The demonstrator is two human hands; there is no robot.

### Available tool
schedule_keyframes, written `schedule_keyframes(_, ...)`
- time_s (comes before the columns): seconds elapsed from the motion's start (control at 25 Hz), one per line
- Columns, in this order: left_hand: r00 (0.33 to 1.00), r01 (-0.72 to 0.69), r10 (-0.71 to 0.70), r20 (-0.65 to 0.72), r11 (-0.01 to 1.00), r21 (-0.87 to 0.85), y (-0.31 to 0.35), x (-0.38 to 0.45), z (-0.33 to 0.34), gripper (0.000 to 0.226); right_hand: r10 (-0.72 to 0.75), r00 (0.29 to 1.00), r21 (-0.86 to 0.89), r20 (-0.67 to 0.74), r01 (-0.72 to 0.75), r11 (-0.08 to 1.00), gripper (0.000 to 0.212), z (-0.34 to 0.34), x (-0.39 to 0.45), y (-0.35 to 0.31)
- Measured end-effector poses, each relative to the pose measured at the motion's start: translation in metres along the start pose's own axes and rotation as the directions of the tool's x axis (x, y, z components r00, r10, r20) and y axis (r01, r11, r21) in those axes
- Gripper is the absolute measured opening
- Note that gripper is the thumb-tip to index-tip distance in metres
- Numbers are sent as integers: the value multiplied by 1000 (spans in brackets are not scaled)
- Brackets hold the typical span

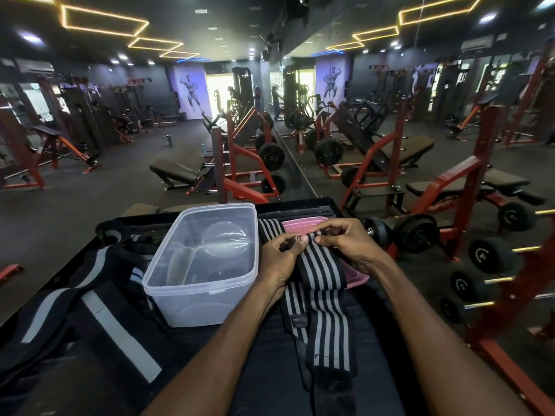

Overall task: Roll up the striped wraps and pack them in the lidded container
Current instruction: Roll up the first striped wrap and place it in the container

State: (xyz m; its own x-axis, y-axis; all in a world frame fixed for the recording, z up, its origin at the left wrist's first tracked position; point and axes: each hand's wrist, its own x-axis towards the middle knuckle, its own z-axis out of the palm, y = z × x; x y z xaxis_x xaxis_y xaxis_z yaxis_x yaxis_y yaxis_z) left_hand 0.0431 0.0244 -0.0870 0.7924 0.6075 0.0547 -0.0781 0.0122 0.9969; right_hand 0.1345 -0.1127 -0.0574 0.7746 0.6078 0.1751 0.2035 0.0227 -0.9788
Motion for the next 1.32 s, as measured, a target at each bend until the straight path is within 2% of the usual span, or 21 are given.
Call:
schedule_keyframes(0.16, 998, -65, 65, -3, 998, -8, 2, -1, 0, 12, 73, 996, 72, 43, -76, 994, 11, 3, -2, -2)
schedule_keyframes(0.24, 999, -34, 35, 18, 999, -32, 2, -2, 0, 11, 53, 999, 46, 2, -53, 998, 6, 3, -1, -1)
schedule_keyframes(0.36, 996, 71, -64, 60, 990, -123, 2, -2, 2, 2, 11, 1000, 5, -5, -11, 1000, 12, -1, 2, 1)
schedule_keyframes(0.52, 999, 51, -50, 21, 997, -52, -1, 1, 2, 4, 57, 998, -57, 10, -56, 997, 13, 0, 1, 2)
schedule_keyframes(0.64, 996, 86, -82, 42, 993, -86, -2, 0, 1, 10, 23, 1000, -122, -5, -23, 992, 18, 0, 3, 3)
schedule_keyframes(0.72, 989, 132, -123, 83, 985, -114, -1, -1, 1, 14, 3, 999, -88, -41, -7, 996, 25, -1, 3, 0)
schedule_keyframes(0.8, 991, 110, -102, 83, 989, -103, 0, -2, 1, 10, 24, 999, -9, -37, -24, 1000, 25, -1, 1, -2)
schedule_keyframes(0.92, 998, 48, -44, 45, 994, -101, 4, -4, 1, 16, 87, 996, 46, 4, -87, 995, 4, 0, -3, -3)
schedule_keyframes(1.04, 998, 21, -14, 57, 992, -121, 3, -4, 0, 17, 53, 998, 77, -17, -52, 996, 11, -2, -2, -4)
schedule_keyframes(1.16, 994, 25, -3, 109, 979, -203, 2, -3, 1, 20, 2, 1000, 138, 22, -5, 990, 15, -2, -4, -7)
schedule_keyframes(1.32, 1000, 1, 5, 26, 979, -203, 3, -3, 2, 12, 28, 999, 104, 29, -31, 994, 18, 0, -3, -4)
